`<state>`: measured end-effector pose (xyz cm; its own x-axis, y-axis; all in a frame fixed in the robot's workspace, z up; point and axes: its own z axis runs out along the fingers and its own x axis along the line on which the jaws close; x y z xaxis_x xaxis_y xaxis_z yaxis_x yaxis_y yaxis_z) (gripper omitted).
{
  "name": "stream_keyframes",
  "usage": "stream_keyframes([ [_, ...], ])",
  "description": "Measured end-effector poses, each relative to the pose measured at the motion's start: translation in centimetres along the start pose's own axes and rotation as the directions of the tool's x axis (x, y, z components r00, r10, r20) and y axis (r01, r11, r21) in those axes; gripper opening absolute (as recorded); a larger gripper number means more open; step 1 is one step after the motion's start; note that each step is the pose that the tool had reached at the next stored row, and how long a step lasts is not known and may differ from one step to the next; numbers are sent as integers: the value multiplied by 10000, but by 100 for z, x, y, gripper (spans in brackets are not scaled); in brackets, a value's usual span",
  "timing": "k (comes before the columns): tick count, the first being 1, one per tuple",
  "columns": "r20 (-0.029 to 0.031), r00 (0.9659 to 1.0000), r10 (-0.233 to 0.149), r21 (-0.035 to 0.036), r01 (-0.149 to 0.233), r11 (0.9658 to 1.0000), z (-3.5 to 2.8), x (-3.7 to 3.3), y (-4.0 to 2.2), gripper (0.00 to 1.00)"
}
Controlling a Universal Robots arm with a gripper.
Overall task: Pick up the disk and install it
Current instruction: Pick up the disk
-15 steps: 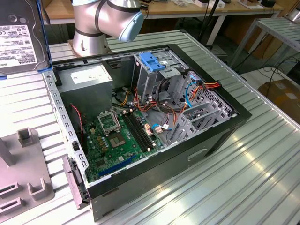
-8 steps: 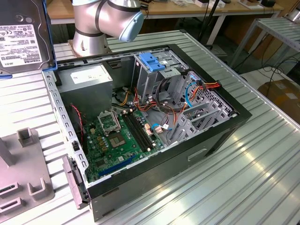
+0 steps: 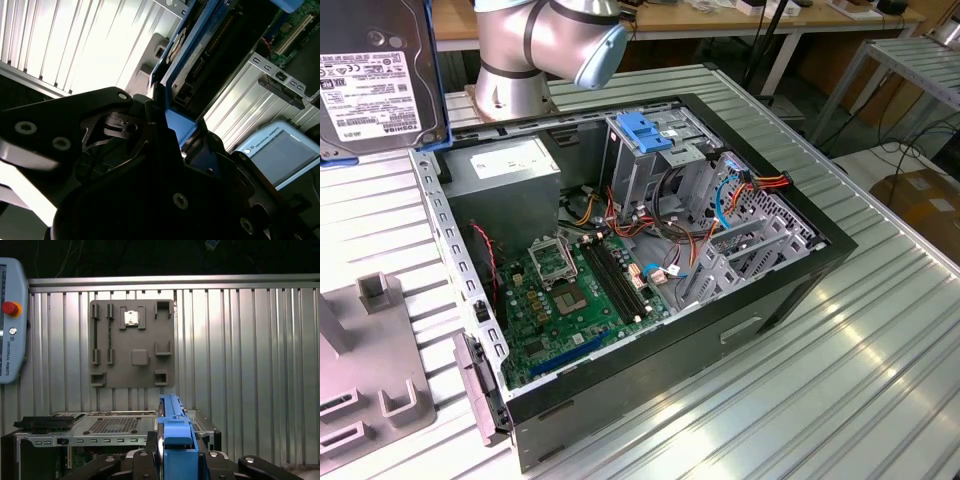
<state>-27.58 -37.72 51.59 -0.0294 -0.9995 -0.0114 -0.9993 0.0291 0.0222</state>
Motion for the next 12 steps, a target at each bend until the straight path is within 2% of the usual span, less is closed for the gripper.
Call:
stream_keyframes([
  [9, 0, 10000, 0, 0, 0, 10000, -2, -3, -102, 37],
  [12, 0, 10000, 0, 0, 0, 10000, -3, -5, -156, 37],
])
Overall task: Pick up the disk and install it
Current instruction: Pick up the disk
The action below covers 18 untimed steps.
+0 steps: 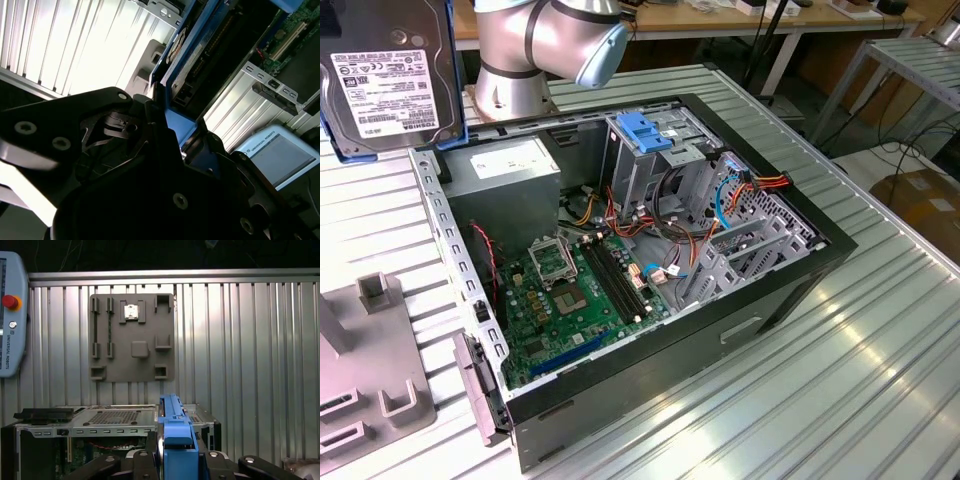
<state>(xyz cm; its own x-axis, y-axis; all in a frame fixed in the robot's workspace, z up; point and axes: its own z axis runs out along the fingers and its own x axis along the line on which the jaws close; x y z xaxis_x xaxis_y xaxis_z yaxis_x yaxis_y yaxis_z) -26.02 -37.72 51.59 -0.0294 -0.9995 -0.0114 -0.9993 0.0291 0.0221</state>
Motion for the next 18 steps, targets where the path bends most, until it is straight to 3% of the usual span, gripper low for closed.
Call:
stream_keyframes([
  [10, 0, 10000, 0, 0, 0, 10000, -3, -4, -143, 37],
  [14, 0, 10000, 0, -1, 0, 10000, -6, -8, -272, 37],
  [18, 0, 10000, 0, 0, 0, 10000, -7, -10, -339, 37],
])
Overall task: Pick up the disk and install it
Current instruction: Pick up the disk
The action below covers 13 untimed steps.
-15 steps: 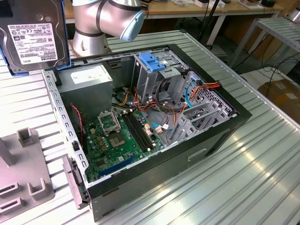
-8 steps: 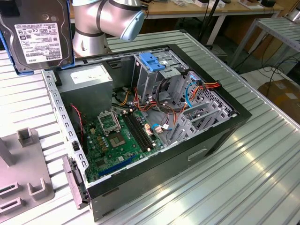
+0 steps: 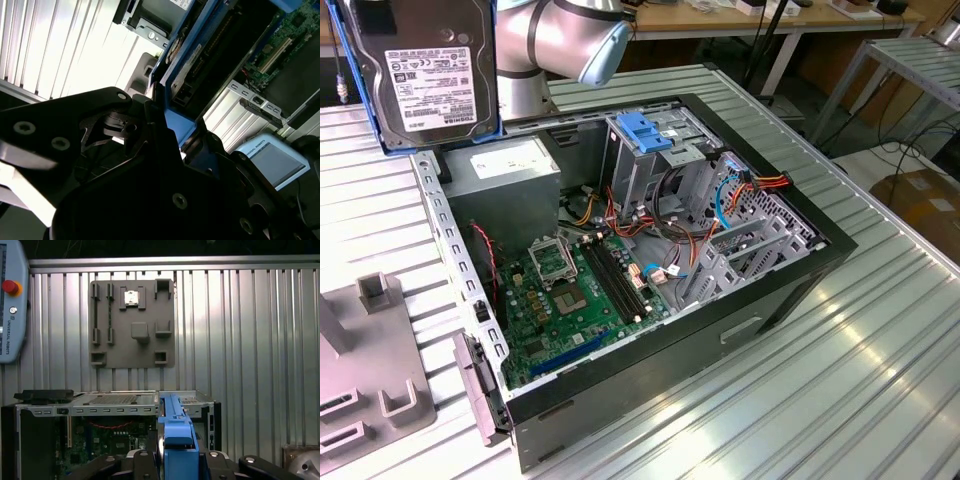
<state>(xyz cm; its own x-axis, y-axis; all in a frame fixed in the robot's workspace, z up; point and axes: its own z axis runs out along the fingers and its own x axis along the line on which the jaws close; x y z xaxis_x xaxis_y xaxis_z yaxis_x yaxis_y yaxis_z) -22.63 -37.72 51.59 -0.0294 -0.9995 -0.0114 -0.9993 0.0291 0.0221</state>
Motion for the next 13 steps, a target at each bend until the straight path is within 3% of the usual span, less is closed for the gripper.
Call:
stream_keyframes([
  [13, 0, 10000, 0, 0, 0, 10000, -4, -5, -192, 37],
])
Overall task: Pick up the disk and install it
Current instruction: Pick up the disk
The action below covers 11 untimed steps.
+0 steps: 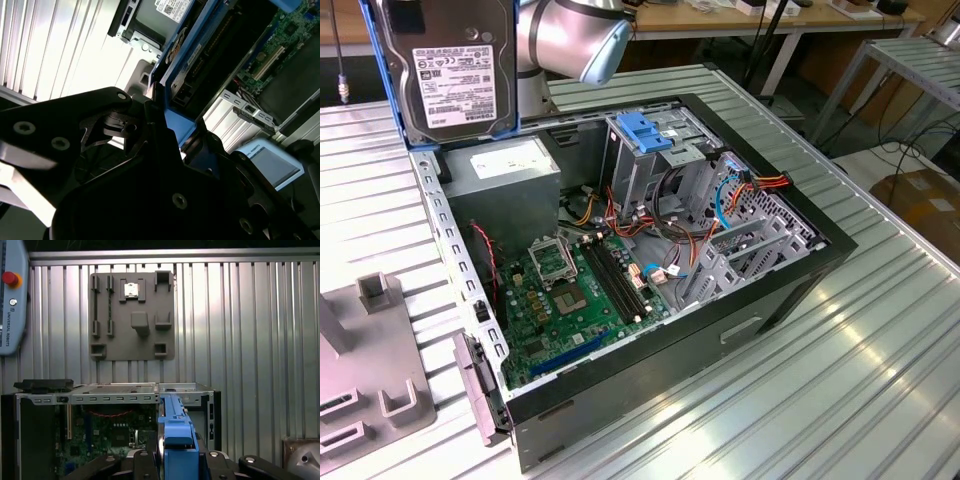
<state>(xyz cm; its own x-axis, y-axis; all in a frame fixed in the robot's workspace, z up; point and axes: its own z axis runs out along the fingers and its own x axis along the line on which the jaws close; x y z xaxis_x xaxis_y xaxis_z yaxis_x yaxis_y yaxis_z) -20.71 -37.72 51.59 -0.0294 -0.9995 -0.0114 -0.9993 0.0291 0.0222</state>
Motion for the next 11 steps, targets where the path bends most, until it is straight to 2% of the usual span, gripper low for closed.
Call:
stream_keyframes([
  [3, -1, 10000, 0, 0, 0, 10000, -1, -1, -39, 37],
  [7, 0, 10000, 0, 0, 0, 10000, -2, -3, -120, 37],
  [11, 0, 10000, 0, 0, 0, 10000, -3, -5, -167, 37],
])
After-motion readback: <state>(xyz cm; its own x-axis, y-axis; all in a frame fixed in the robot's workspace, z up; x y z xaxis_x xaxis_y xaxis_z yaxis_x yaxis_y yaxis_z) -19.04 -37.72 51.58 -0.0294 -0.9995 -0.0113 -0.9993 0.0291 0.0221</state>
